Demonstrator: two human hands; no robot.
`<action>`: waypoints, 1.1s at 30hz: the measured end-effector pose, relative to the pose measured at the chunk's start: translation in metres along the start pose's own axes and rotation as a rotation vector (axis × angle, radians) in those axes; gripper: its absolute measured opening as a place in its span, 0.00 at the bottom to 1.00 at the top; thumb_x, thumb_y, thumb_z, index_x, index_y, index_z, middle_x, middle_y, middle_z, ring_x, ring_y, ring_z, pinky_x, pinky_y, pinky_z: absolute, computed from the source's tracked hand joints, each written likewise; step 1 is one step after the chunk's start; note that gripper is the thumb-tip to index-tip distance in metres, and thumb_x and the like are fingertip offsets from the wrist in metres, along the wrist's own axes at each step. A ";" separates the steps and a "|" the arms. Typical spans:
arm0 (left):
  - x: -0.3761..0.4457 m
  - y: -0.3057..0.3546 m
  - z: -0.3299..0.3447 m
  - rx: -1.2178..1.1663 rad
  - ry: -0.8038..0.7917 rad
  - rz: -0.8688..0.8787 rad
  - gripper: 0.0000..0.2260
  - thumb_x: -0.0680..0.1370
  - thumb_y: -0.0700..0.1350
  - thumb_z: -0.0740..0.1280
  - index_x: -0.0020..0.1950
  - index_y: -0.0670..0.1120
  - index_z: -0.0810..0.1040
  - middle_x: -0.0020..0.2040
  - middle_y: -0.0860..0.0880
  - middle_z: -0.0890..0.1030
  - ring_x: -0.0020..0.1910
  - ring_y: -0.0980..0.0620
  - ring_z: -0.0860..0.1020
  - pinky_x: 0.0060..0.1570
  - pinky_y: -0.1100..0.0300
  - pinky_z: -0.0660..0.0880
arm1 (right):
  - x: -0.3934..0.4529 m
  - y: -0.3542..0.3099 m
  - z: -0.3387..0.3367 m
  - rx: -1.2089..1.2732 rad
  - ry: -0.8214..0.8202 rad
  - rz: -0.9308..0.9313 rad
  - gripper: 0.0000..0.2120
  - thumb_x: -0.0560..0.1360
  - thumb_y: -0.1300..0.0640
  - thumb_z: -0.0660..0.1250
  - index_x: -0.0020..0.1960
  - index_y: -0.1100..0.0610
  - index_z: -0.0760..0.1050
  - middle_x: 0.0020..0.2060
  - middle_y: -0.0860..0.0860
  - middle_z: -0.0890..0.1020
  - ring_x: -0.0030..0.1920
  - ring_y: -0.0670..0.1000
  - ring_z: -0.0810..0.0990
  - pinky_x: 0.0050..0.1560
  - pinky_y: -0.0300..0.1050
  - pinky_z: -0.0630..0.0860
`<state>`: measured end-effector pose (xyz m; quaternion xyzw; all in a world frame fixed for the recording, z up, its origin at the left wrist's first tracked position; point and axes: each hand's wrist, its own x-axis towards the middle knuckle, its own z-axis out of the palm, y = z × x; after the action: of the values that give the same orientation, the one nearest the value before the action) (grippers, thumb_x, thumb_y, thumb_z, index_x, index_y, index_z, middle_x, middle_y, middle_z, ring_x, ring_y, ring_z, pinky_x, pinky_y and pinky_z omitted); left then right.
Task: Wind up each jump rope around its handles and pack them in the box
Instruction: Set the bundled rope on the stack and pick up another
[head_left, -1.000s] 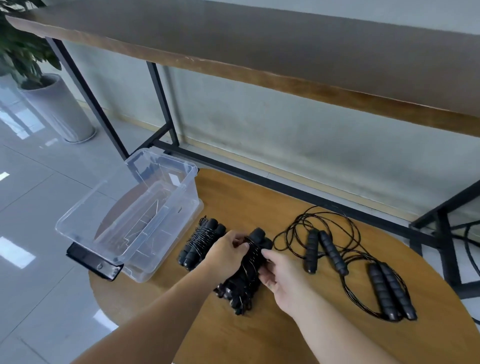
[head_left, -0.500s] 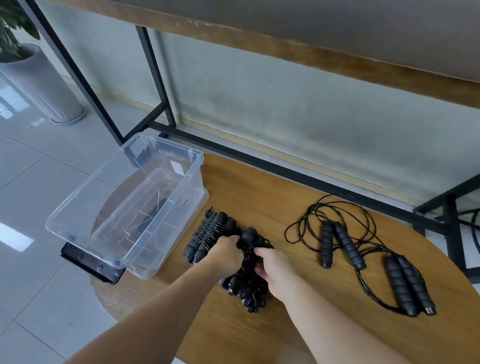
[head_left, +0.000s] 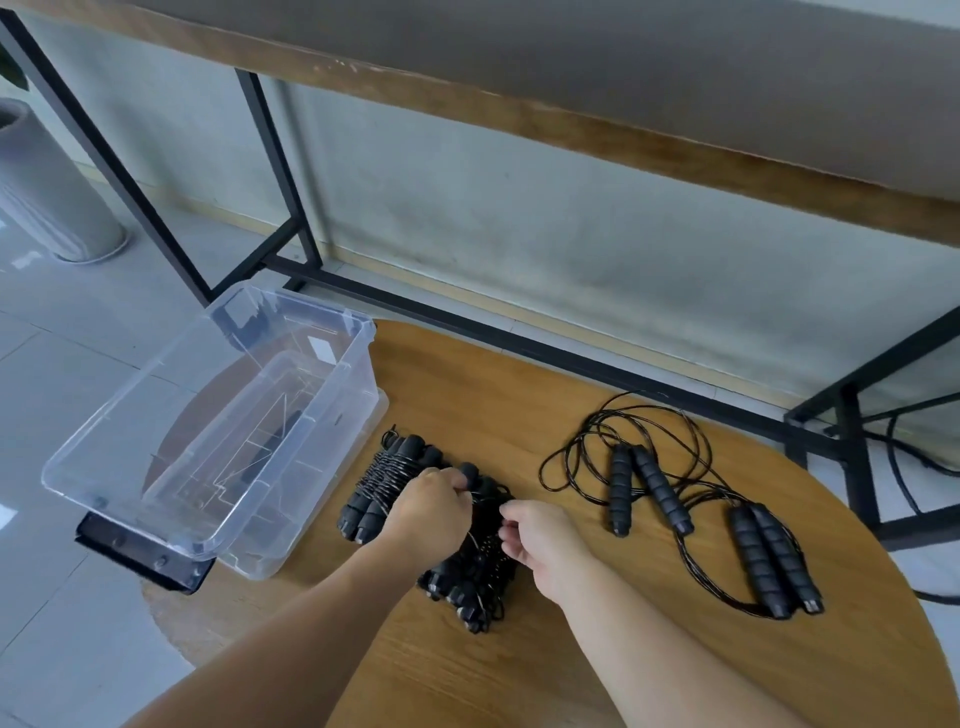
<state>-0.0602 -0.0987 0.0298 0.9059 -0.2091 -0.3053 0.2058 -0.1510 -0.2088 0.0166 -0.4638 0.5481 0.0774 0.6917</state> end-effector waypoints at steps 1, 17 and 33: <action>-0.002 0.008 0.000 -0.030 0.013 0.010 0.12 0.83 0.47 0.57 0.62 0.49 0.78 0.56 0.49 0.79 0.48 0.51 0.78 0.43 0.61 0.72 | 0.003 0.000 -0.005 0.019 -0.003 -0.023 0.04 0.78 0.63 0.65 0.48 0.61 0.79 0.38 0.54 0.79 0.36 0.49 0.77 0.36 0.40 0.77; 0.039 0.158 0.113 -0.308 -0.093 -0.084 0.10 0.81 0.48 0.62 0.58 0.47 0.79 0.36 0.52 0.77 0.29 0.55 0.73 0.27 0.64 0.67 | 0.023 -0.046 -0.190 -0.004 0.164 -0.265 0.10 0.79 0.56 0.65 0.45 0.61 0.81 0.34 0.52 0.78 0.31 0.48 0.71 0.31 0.41 0.67; 0.135 0.165 0.213 0.040 -0.063 -0.236 0.20 0.79 0.54 0.67 0.66 0.45 0.71 0.61 0.44 0.76 0.56 0.45 0.78 0.53 0.53 0.78 | 0.170 -0.042 -0.222 -0.994 0.286 -0.442 0.20 0.78 0.47 0.65 0.68 0.51 0.70 0.60 0.53 0.75 0.55 0.54 0.77 0.48 0.48 0.80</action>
<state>-0.1399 -0.3556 -0.1056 0.9180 -0.1136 -0.3516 0.1439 -0.2123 -0.4619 -0.0948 -0.8437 0.4239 0.1160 0.3084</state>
